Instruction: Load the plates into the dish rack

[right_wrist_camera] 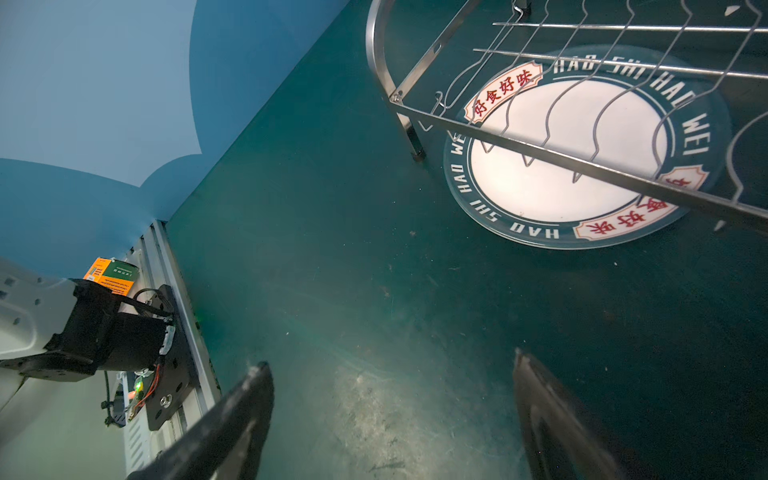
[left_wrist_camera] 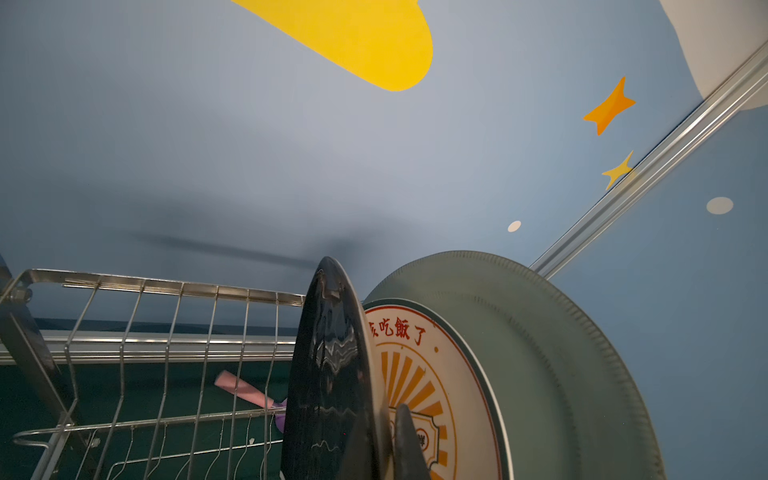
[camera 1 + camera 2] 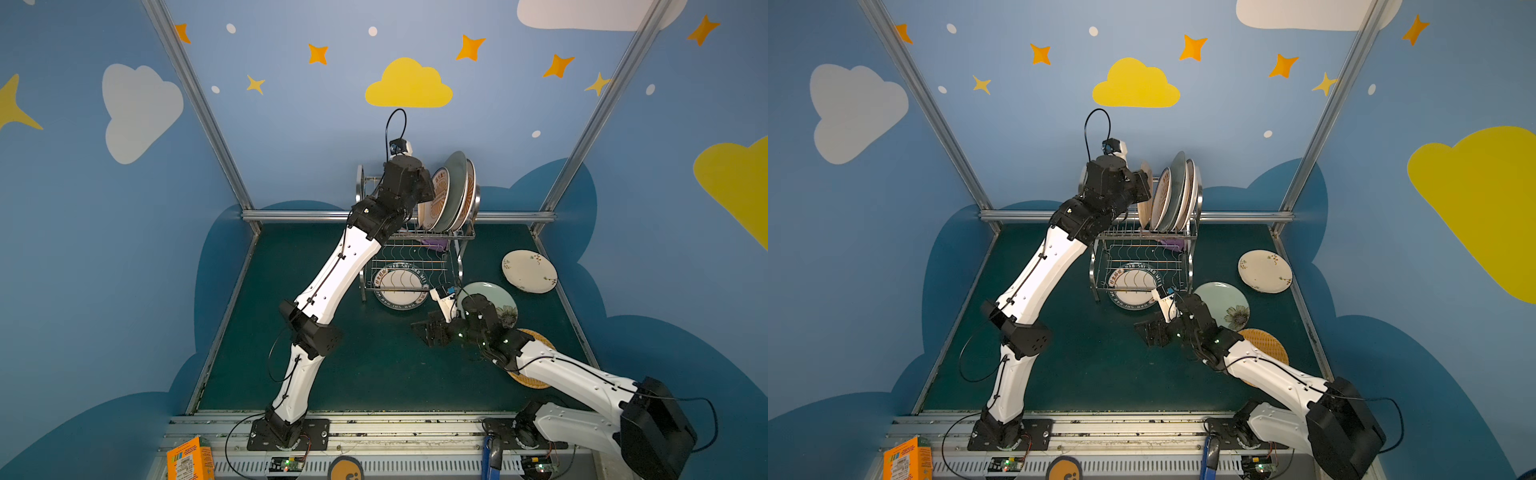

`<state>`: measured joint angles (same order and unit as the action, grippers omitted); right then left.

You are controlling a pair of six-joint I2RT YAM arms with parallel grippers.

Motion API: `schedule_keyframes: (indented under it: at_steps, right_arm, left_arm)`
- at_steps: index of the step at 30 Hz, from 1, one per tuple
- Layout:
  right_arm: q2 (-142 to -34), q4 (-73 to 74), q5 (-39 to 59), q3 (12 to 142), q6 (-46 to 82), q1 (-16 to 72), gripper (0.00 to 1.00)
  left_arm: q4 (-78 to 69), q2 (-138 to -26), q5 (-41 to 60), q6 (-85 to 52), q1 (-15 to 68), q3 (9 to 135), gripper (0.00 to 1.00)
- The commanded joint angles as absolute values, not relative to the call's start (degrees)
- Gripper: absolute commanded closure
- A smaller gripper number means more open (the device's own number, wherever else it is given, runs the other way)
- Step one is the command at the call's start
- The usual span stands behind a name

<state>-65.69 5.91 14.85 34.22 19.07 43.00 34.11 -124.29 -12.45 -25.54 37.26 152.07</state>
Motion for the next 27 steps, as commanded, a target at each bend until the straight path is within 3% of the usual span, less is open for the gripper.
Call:
schedule_keyframes:
  at_steps: [1, 27]
  right_arm:
    - [-65.9, 5.4, 15.4, 35.9, 18.3, 43.4, 0.11]
    - [-66.4, 4.9, 15.1, 36.3, 18.0, 43.6, 0.12]
  left_arm:
    - [28.1, -120.0, -12.8, -26.3, 37.3, 152.0, 0.96]
    - [28.0, -118.4, -16.5, -26.0, 37.4, 146.9, 0.96]
